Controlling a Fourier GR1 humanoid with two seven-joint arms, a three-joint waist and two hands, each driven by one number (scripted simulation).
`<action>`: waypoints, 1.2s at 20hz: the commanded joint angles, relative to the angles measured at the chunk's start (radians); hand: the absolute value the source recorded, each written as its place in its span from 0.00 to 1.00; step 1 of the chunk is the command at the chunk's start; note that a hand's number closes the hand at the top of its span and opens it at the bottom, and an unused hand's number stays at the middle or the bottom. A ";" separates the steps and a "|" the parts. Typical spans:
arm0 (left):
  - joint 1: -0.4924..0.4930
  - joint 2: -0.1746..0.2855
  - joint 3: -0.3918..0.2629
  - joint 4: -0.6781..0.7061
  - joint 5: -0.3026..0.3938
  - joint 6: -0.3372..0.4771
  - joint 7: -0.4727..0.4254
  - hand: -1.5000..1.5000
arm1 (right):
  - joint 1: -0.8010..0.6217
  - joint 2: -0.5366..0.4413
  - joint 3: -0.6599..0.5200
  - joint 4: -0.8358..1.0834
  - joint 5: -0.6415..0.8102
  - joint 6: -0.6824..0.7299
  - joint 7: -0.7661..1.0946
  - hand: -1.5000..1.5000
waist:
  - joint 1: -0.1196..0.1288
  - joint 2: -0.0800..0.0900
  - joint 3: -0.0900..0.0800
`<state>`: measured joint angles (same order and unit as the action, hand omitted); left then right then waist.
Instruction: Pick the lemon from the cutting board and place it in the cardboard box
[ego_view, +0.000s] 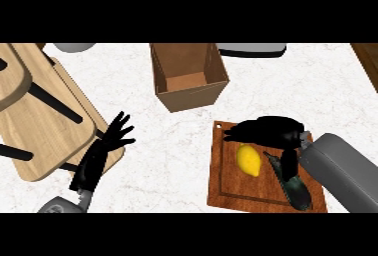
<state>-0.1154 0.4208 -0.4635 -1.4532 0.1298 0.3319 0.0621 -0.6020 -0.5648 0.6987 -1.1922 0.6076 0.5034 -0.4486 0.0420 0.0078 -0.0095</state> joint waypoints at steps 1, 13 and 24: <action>-0.018 0.158 0.182 0.091 -0.050 0.098 0.013 0.50 | -0.011 0.045 0.010 0.010 -0.005 0.014 -0.012 0.00 | 0.007 -0.003 0.010; -0.017 0.165 0.187 0.086 -0.020 0.112 0.016 0.50 | -0.018 0.023 0.043 -0.017 0.056 0.030 -0.014 0.00 | -0.017 -0.006 0.010; 0.002 0.186 0.177 0.092 -0.005 0.121 0.005 0.50 | 0.027 0.111 0.038 -0.007 0.124 -0.121 0.071 1.00 | -0.015 -0.005 0.011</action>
<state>-0.0952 0.4552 -0.4781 -1.4684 0.1547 0.3682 0.0588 -0.5746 -0.4780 0.7570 -1.1883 0.7122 0.4652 -0.3809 0.0136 0.0028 -0.0087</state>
